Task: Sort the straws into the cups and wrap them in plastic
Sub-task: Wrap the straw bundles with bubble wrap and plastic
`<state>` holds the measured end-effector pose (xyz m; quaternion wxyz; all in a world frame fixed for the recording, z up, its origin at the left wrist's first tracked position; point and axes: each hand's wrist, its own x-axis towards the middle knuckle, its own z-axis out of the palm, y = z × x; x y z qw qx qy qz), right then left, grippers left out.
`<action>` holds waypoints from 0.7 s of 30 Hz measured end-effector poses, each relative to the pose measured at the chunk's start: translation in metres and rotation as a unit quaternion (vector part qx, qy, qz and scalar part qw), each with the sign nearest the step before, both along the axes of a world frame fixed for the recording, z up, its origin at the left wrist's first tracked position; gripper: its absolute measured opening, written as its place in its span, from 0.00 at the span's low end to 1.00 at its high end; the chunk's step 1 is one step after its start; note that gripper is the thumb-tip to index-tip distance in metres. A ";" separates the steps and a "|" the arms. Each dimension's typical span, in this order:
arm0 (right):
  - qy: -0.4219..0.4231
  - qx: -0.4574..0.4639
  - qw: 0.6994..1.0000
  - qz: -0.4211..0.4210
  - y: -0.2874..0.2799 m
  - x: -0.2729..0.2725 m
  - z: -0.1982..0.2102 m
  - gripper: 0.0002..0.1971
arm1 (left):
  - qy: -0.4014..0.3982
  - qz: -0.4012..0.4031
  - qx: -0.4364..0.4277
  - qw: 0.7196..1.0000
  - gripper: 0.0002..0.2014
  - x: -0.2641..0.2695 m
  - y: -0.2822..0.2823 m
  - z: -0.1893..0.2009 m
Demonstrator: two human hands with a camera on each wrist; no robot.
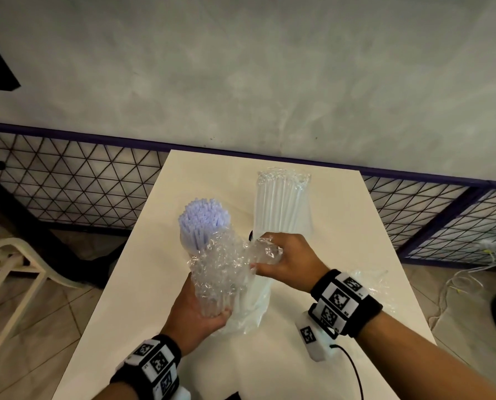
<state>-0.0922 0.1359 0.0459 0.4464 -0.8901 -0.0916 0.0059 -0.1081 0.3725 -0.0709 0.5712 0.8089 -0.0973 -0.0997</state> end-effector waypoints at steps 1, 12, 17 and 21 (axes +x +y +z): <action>0.004 0.011 1.000 -0.014 0.000 0.000 0.001 0.14 | -0.005 -0.001 0.003 1.000 0.40 0.000 0.000 0.000; 0.088 0.095 0.991 -0.023 -0.002 0.000 0.011 0.07 | -0.027 -0.007 0.028 0.999 0.39 0.002 0.000 -0.002; 0.096 0.110 0.989 -0.011 -0.001 0.001 0.019 0.09 | -0.032 -0.008 0.034 0.999 0.38 0.002 0.000 -0.002; 0.090 0.163 0.983 -0.008 0.003 0.001 0.029 0.07 | -0.033 -0.007 0.037 0.999 0.38 0.002 0.002 -0.004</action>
